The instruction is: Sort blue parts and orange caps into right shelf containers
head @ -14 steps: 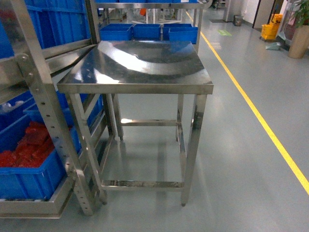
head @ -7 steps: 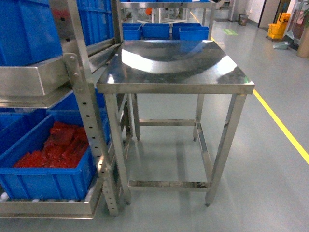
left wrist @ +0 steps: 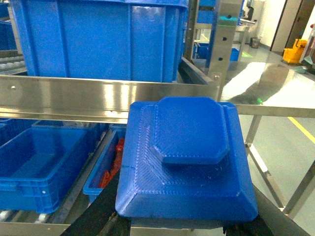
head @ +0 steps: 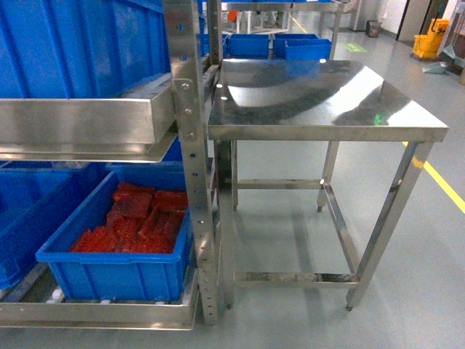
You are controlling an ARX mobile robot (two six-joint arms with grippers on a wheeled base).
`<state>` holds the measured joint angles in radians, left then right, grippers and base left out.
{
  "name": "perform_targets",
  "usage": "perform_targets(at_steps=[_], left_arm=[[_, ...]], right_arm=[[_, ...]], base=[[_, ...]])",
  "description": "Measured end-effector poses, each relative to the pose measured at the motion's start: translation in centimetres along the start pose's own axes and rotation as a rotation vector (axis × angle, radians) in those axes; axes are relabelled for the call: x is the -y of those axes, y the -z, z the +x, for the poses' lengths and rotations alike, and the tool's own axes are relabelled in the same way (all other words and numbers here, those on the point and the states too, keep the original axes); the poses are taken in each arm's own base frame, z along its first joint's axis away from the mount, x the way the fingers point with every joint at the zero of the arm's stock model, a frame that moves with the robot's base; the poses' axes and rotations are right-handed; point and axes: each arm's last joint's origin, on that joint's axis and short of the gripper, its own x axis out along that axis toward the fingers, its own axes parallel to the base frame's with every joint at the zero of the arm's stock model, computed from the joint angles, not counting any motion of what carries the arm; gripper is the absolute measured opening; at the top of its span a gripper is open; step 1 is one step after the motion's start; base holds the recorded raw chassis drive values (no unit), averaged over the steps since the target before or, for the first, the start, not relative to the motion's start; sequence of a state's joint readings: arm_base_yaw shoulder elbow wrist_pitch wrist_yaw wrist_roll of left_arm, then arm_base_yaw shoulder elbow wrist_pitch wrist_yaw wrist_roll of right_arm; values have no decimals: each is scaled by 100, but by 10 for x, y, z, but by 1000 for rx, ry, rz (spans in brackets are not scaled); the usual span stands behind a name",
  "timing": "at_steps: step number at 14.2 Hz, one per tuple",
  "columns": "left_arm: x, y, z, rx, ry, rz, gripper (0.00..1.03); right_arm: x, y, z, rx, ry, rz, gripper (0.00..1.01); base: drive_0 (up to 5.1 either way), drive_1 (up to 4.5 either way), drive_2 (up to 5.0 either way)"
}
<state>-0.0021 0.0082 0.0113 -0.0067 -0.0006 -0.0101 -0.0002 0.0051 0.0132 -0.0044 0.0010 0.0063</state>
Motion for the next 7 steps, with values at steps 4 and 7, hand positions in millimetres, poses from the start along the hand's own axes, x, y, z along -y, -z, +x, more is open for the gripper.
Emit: perform_targets(at_steps=[4,7], left_arm=[[0,0,0,-1,0,0,40],[0,0,0,0,0,0,40]], right_arm=[[0,0,0,0,-1,0,43],[0,0,0,-2,-1,0,43]], base=[[-504,241,241],[-517,228,228]])
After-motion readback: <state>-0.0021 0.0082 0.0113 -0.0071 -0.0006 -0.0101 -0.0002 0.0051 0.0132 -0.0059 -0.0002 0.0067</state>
